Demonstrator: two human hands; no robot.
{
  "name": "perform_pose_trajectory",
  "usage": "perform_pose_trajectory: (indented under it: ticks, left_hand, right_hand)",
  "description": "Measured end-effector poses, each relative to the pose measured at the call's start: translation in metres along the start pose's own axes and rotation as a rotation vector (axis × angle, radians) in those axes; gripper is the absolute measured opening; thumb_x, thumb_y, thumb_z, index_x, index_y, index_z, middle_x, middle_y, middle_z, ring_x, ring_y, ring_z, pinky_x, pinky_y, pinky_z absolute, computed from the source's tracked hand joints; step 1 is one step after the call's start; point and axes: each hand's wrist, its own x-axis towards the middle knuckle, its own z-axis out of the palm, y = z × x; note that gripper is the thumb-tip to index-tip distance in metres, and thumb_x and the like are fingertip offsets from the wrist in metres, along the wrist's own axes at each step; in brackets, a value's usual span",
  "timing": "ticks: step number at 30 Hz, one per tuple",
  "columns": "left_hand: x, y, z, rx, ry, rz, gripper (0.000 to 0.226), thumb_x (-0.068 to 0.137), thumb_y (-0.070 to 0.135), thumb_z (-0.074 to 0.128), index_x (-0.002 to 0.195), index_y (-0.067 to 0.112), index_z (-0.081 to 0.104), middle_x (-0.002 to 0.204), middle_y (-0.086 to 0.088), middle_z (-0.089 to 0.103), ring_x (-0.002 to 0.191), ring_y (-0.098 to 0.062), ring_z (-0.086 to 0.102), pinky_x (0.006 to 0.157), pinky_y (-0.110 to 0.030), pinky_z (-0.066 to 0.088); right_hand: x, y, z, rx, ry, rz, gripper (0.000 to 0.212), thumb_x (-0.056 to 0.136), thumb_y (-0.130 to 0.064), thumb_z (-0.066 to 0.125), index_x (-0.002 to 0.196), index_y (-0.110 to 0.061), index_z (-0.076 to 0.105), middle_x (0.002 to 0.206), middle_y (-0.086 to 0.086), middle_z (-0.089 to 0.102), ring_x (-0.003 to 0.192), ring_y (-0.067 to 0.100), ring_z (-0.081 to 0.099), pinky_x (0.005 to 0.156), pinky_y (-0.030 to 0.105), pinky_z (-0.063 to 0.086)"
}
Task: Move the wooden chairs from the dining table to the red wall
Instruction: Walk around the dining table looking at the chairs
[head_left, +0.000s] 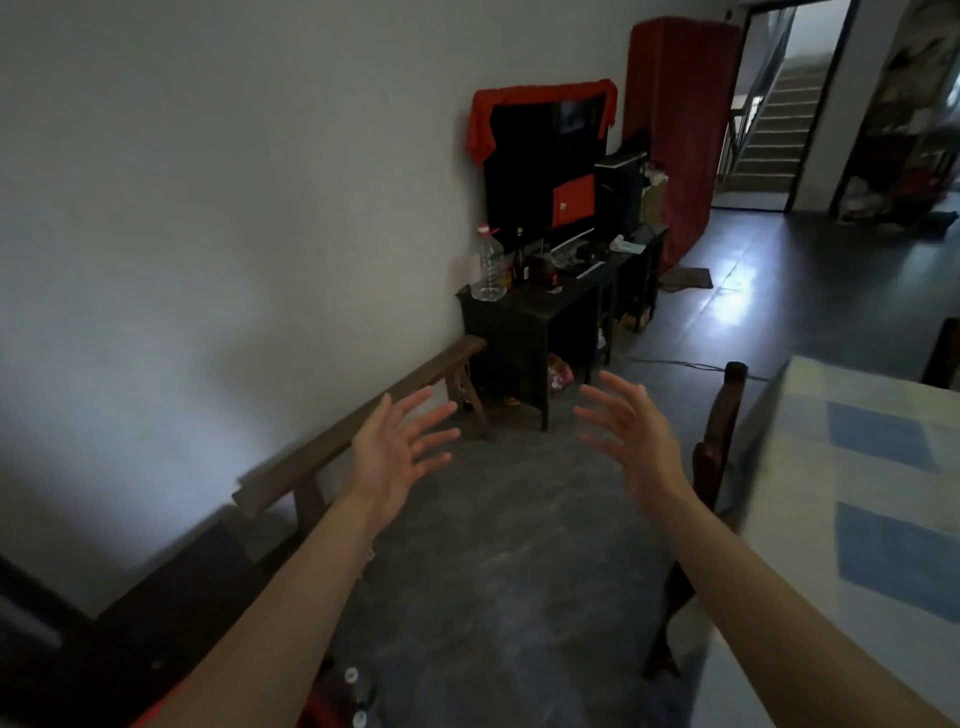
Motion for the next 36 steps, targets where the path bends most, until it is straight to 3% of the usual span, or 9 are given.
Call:
perform_pose_trajectory:
  ticks: [10,13,17,20,23,27,33,36]
  left_hand:
    - [0.271,-0.011,0.091,0.032,-0.244,-0.176,0.056,0.103,0.058,0.035,0.140,0.024,0.058,0.134,-0.009,0.071,0.107,-0.029,0.073,0.081,-0.041,0.055]
    - [0.327,-0.035,0.133,0.035,-0.379,-0.263,0.055,0.104,0.056,0.034,0.137,0.022,0.060,0.130,-0.010,0.073,0.106,-0.029,0.073,0.083,-0.041,0.053]
    - [0.390,-0.068,0.186,0.045,-0.586,-0.378,0.051,0.105,0.051,0.032,0.130,0.019,0.062,0.121,-0.010,0.076,0.095,-0.025,0.075,0.079,-0.039,0.050]
    - [0.428,-0.093,0.217,0.057,-0.756,-0.441,0.047,0.106,0.047,0.031,0.125,0.019,0.064,0.114,-0.006,0.079,0.089,-0.022,0.075,0.075,-0.037,0.051]
    - [0.451,-0.107,0.240,0.122,-0.916,-0.534,0.045,0.106,0.047,0.034,0.123,0.020,0.066,0.114,-0.005,0.079,0.089,-0.022,0.074,0.074,-0.036,0.051]
    - [0.473,-0.125,0.267,0.222,-1.090,-0.573,0.042,0.106,0.046,0.036,0.121,0.022,0.068,0.118,-0.005,0.078,0.088,-0.021,0.074,0.072,-0.035,0.050]
    - [0.501,-0.161,0.311,0.311,-1.252,-0.583,0.038,0.106,0.040,0.039,0.118,0.021,0.069,0.115,-0.004,0.078,0.083,-0.019,0.073,0.070,-0.033,0.050]
    - [0.517,-0.187,0.337,0.337,-1.302,-0.557,0.037,0.106,0.038,0.039,0.119,0.020,0.069,0.116,-0.003,0.078,0.086,-0.018,0.072,0.073,-0.034,0.049]
  right_hand:
    - [0.179,0.009,-0.052,0.029,0.334,-0.032,0.044,0.109,-0.044,0.035,0.138,-0.022,0.060,0.124,0.002,0.075,0.107,0.025,0.074,0.069,0.033,0.060]
    - [0.198,0.014,-0.074,0.027,0.480,-0.034,0.041,0.109,-0.042,0.034,0.133,-0.025,0.062,0.127,0.004,0.074,0.109,0.026,0.073,0.072,0.034,0.059]
    - [0.210,0.025,-0.096,0.037,0.699,-0.067,0.040,0.109,-0.037,0.033,0.134,-0.020,0.060,0.128,0.009,0.071,0.108,0.029,0.070,0.086,0.046,0.054]
    - [0.211,0.030,-0.096,0.013,0.863,-0.128,0.042,0.109,-0.037,0.034,0.136,-0.017,0.059,0.128,0.010,0.071,0.108,0.029,0.069,0.090,0.049,0.055]
    - [0.206,0.037,-0.081,-0.012,1.059,-0.162,0.042,0.109,-0.040,0.035,0.135,-0.019,0.061,0.124,0.007,0.075,0.106,0.026,0.073,0.084,0.045,0.060]
    - [0.193,0.046,-0.067,-0.029,1.303,-0.231,0.044,0.110,-0.040,0.033,0.136,-0.018,0.060,0.127,0.009,0.073,0.108,0.030,0.072,0.081,0.043,0.057]
    - [0.172,0.072,-0.062,-0.065,1.614,-0.308,0.038,0.110,-0.034,0.033,0.130,-0.018,0.061,0.126,0.014,0.070,0.103,0.031,0.071,0.079,0.040,0.058]
    - [0.173,0.096,-0.069,-0.099,1.761,-0.317,0.035,0.111,-0.030,0.035,0.130,-0.018,0.062,0.126,0.012,0.070,0.110,0.029,0.070,0.088,0.044,0.057]
